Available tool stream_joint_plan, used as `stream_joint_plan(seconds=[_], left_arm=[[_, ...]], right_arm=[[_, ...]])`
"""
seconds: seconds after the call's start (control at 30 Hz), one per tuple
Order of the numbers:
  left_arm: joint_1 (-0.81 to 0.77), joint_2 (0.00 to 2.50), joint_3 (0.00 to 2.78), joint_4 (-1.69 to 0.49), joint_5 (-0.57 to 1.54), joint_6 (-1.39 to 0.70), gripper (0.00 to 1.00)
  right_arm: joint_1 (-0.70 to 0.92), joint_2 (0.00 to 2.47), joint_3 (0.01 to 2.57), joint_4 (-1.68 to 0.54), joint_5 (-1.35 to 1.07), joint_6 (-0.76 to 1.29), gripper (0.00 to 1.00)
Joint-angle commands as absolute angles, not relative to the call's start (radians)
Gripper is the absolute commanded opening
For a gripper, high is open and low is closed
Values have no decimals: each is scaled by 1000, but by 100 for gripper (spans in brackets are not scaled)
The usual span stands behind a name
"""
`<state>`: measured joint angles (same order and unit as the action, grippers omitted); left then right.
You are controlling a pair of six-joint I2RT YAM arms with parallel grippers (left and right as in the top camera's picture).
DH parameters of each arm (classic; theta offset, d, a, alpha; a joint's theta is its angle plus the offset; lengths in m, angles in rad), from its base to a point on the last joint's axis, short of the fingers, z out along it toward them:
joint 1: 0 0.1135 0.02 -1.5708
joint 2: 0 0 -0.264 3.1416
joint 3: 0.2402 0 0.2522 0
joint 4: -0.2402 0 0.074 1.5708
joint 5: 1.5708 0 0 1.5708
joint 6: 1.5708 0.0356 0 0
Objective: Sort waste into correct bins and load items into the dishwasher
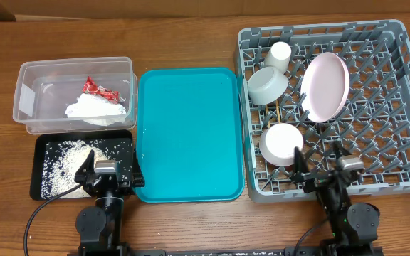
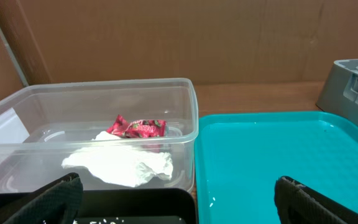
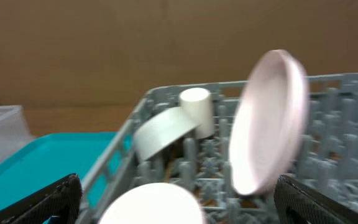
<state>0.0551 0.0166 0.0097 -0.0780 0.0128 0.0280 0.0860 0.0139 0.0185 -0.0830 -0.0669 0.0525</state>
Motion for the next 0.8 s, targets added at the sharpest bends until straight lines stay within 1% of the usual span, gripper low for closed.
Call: stream_joint_plan(seconds=[0.0,0.77], left_arm=[[63,4,4,-77,-1,15,100],[63,4,4,-77,-1,15,100]], right_arm=[[21,4,9,-80,-57,60,100],[10,4,9,-80,-57,60,100]])
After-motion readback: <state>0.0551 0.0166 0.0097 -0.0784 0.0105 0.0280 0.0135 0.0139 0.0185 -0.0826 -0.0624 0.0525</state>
